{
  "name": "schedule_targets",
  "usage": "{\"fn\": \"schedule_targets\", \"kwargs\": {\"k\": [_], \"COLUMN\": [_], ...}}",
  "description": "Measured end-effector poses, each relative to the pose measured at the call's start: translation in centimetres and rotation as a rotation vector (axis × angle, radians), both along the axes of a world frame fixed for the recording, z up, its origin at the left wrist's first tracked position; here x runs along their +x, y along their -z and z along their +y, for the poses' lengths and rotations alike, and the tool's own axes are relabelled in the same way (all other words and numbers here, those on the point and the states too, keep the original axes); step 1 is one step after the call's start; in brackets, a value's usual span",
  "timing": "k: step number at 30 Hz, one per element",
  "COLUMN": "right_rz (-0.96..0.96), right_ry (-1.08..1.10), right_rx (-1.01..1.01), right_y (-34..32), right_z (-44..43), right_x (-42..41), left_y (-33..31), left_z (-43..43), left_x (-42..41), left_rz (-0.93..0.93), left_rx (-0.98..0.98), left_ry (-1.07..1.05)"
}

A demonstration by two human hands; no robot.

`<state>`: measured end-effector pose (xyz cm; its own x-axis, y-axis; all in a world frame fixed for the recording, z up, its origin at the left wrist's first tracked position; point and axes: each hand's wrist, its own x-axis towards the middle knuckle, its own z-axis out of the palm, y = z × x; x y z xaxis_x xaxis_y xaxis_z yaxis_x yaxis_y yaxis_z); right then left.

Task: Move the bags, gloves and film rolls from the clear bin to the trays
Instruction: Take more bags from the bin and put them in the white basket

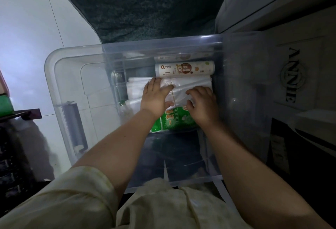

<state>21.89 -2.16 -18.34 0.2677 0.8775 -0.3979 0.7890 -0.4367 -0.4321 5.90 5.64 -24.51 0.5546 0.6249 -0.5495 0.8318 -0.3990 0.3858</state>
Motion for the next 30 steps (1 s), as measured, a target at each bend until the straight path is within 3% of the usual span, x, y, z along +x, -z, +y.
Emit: {"fn": "schedule_targets", "kwargs": {"k": [17, 25, 30], "right_rz": [0.008, 0.001, 0.008], "right_ry": [0.002, 0.018, 0.027], "right_rx": [-0.005, 0.072, 0.111], "right_y": [-0.6, -1.6, -2.5], "right_z": [-1.0, -1.3, -2.0], "right_x": [0.2, 1.1, 1.7], "left_y": [-1.5, -3.0, -3.9], "left_z": [-2.1, -1.3, -2.7], "left_x": [1.1, 3.3, 2.9], "left_rz": [0.144, 0.053, 0.047], "left_rx": [0.002, -0.086, -0.017], "left_ry": [-0.001, -0.107, -0.075]}}
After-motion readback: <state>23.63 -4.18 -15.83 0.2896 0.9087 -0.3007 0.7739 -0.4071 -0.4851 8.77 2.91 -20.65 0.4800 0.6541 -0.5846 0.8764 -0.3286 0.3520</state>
